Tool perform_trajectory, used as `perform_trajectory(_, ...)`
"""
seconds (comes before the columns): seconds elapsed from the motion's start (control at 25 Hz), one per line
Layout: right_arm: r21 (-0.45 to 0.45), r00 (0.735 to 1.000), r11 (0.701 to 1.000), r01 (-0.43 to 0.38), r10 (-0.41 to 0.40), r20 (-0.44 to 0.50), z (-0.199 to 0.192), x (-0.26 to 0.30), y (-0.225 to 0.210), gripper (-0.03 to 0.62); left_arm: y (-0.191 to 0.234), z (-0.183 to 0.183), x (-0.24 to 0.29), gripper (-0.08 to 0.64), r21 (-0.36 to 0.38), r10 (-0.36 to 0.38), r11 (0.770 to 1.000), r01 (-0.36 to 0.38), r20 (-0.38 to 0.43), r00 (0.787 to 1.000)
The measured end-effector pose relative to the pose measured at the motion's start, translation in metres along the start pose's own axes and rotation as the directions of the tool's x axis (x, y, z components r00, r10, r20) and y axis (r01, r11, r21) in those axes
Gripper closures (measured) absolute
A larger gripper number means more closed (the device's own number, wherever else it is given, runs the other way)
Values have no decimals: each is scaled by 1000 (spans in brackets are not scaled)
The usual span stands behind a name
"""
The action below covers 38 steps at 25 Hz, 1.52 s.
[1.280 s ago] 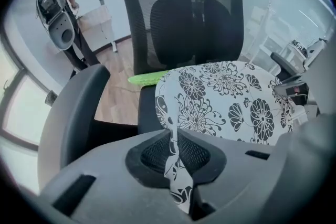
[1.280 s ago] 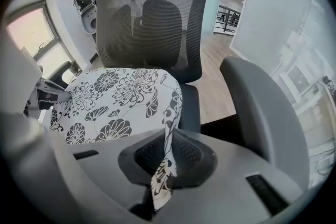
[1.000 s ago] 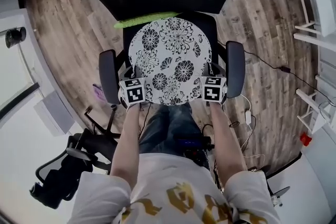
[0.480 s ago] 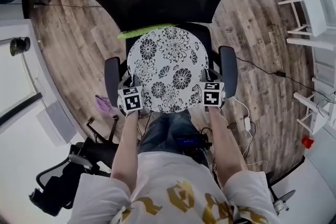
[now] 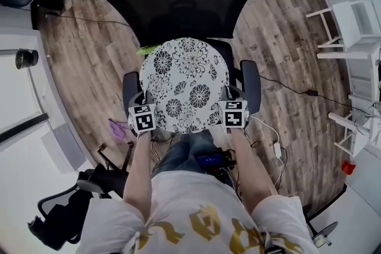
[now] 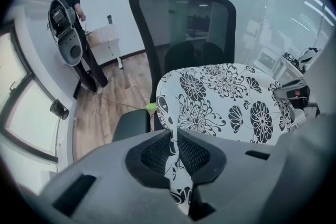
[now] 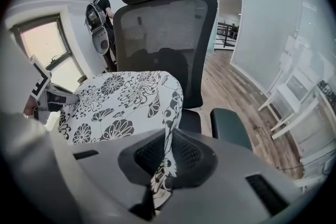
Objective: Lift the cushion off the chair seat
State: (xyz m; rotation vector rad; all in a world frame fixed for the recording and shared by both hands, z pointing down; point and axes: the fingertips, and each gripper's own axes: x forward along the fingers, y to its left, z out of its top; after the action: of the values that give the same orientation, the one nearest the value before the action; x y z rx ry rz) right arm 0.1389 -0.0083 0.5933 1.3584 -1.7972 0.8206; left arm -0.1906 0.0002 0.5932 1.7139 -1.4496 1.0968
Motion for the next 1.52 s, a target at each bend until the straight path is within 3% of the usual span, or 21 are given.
perform_trajectory(0.56, 28, 996, 999, 22, -24, 87, 21, -51, 3, 569, 0, 30, -48, 528, 53, -44, 998, 38, 117, 992)
perform_trajectory(1.52, 28, 971, 999, 33, -38, 238, 68, -163, 31, 571, 10, 63, -144, 528, 20, -157, 987, 157, 246, 956)
